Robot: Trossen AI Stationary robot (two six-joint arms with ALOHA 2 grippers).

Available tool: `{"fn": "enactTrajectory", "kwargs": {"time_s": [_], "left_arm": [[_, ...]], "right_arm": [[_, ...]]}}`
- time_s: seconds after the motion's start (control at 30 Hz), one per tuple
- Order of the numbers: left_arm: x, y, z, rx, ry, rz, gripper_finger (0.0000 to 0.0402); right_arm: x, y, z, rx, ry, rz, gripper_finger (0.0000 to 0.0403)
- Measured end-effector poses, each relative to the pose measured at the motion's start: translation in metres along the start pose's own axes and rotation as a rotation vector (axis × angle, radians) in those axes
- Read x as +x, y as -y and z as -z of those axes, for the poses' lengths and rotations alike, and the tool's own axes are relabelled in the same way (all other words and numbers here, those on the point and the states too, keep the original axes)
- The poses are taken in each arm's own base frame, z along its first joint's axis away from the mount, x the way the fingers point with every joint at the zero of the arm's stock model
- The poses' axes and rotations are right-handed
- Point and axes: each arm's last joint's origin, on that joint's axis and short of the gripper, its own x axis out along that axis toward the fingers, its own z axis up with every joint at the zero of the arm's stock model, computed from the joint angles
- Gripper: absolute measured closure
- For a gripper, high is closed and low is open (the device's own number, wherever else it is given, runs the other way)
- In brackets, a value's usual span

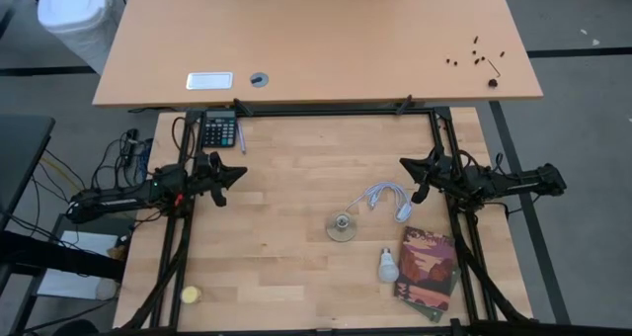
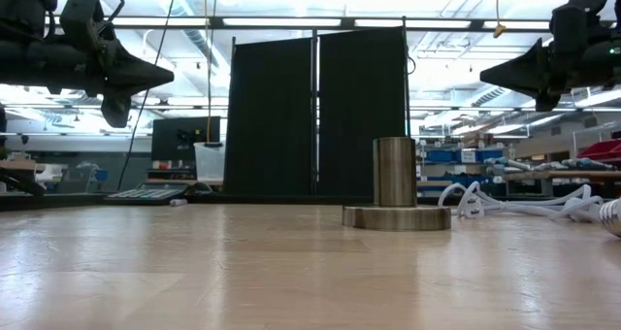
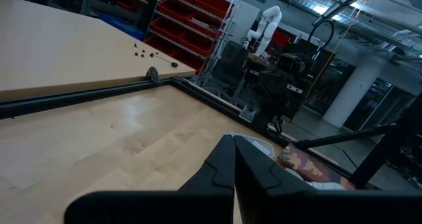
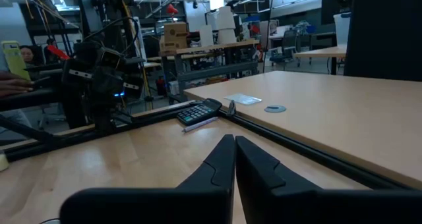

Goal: Screw lightbulb
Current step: Return to Home Position

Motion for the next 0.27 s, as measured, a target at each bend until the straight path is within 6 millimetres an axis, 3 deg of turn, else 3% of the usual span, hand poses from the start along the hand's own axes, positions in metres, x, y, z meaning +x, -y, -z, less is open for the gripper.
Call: {"fn": "enactTrajectory", "kwargs": {"time_s": [0.27], "left_arm": [[0.0,0.0,0.0,0.0,0.0,0.0,0.0396]], "right_arm": [[0.0,0.0,0.0,0.0,0.0,0.0,0.0382]]}}
